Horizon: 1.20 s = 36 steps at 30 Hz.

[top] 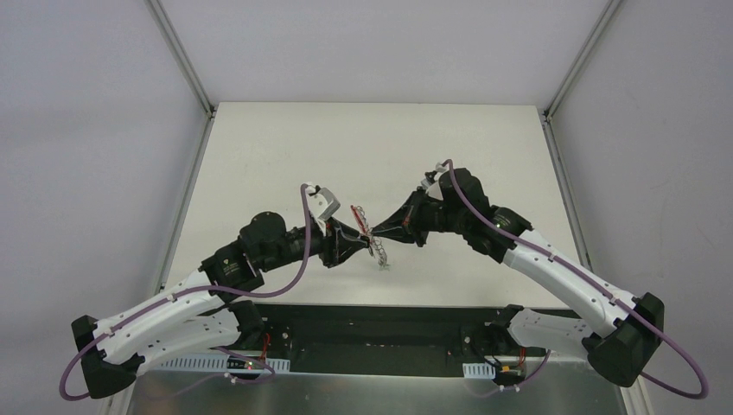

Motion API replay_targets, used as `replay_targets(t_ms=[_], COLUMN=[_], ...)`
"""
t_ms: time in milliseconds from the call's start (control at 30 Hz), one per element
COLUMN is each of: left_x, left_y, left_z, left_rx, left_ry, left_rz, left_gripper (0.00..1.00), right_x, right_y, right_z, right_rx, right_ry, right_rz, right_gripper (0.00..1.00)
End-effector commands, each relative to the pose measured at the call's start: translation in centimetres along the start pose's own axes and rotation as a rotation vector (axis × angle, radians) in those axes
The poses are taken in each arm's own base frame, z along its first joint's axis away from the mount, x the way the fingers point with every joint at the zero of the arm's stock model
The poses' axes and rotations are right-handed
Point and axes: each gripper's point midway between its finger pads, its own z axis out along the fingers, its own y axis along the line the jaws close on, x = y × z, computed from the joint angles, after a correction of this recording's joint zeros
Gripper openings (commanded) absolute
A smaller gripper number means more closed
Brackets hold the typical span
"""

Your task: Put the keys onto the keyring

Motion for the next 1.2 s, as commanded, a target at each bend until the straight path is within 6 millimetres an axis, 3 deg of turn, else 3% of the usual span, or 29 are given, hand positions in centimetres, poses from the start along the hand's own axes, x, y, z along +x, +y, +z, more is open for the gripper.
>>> replay_targets(t_ms=[0, 467, 833, 1167], left_x=[-2.6, -3.3, -2.4, -3.5], left_y=[0.2, -1.9, -3.6, -5.3], left_z=[-0.5, -1.3, 0.6, 1.1], left_rx=[-0.020, 0.088, 0.195, 0.282], left_ry=[-0.119, -0.141, -0.064, -0.103], left_rz=[0.016, 0.014, 0.032, -0.011], left_gripper=[0.34, 0.35, 0.36, 0.36], right_x=[0.7, 0.2, 0.0, -0.2], right_y=[2.1, 1.6, 1.8, 1.5], right_z=[-1.1, -1.9, -2.3, -2.1], right_rx=[-0.075, -0.093, -0.111, -0.110], right_ry=[0.012, -0.045, -0.070, -0.078], right_rz=[0.043, 0.067, 0.073, 0.077], right_gripper=[0.00, 0.00, 0.00, 0.00])
